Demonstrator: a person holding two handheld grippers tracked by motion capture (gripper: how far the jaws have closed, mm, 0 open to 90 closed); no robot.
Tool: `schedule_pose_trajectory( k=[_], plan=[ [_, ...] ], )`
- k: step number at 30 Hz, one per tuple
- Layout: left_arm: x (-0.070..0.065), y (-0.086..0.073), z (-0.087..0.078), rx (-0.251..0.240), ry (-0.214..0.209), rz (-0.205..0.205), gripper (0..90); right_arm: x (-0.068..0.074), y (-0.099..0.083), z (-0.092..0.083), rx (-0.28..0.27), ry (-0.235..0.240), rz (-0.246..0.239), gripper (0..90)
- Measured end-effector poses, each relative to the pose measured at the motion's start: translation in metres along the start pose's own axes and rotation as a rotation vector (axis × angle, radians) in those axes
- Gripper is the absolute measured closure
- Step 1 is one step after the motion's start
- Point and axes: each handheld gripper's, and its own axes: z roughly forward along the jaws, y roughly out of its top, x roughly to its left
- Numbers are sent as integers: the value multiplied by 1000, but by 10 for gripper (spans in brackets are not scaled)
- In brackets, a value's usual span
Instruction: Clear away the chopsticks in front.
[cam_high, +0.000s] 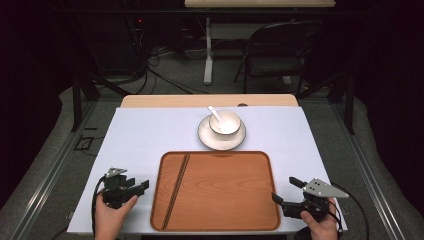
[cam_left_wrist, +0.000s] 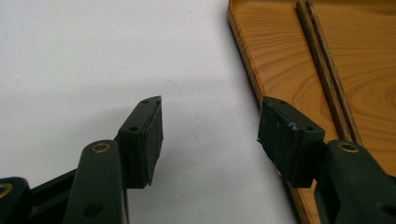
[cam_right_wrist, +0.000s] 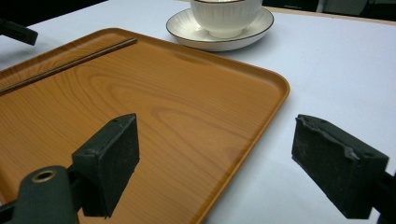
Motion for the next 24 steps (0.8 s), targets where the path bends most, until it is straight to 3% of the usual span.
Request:
schedule_pose_trajectory(
  k=[18, 24],
  plan=[
    [0, 0, 0, -4, -15, 1, 400, -4, 0, 0, 2, -9, 22, 147],
    [3, 1, -3, -39, -3, -8, 366, -4, -1, -2, -5, -10, 19, 145]
  ],
)
